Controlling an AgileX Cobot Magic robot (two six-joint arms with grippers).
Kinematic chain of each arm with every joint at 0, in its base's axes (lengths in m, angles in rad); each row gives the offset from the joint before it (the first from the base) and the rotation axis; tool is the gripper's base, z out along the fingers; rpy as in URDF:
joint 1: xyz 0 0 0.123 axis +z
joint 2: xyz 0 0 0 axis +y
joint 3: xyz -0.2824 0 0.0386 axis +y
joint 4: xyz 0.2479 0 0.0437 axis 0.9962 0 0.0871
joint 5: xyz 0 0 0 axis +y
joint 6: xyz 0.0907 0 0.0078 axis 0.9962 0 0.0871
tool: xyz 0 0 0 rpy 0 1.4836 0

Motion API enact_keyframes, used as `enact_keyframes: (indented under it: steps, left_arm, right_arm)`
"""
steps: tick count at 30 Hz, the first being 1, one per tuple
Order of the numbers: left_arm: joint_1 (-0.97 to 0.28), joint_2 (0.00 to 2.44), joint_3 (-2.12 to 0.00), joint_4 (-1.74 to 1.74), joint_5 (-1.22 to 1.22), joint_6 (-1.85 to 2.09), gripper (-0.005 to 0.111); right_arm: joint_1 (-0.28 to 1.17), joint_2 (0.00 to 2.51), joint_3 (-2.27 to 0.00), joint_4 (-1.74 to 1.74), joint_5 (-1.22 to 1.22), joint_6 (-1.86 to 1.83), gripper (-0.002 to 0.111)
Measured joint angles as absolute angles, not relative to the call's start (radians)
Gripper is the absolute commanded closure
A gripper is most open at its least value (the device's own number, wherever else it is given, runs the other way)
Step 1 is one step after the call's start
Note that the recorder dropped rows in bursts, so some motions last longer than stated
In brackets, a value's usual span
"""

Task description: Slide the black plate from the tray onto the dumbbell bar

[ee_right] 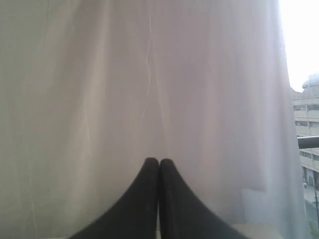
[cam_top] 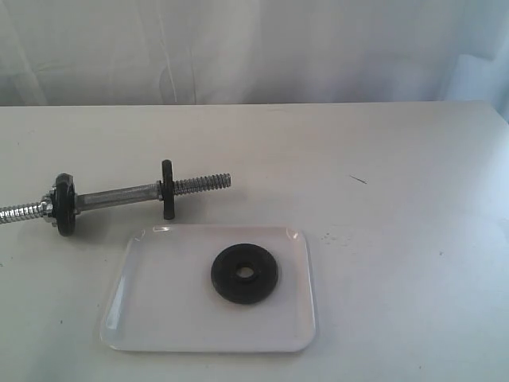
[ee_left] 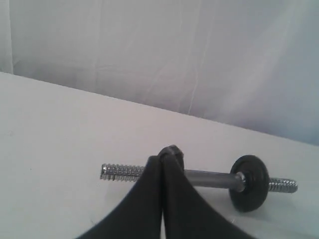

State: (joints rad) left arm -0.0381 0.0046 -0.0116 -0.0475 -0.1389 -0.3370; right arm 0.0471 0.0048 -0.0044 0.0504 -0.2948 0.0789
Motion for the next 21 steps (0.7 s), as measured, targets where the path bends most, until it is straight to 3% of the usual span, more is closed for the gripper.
enact_keyframes:
  steps: [12, 21]
  left_arm:
    - [-0.038, 0.000, -0.407, -0.051, 0.364, -0.381, 0.107]
    - [-0.038, 0.100, -0.652, -0.051, 0.644, -0.274, 0.107]
  right_arm:
    - [0.047, 0.033, -0.392, 0.050, 0.051, 0.156, 0.108]
    - [0.047, 0.281, -0.694, 0.050, 0.400, 0.157, 0.108]
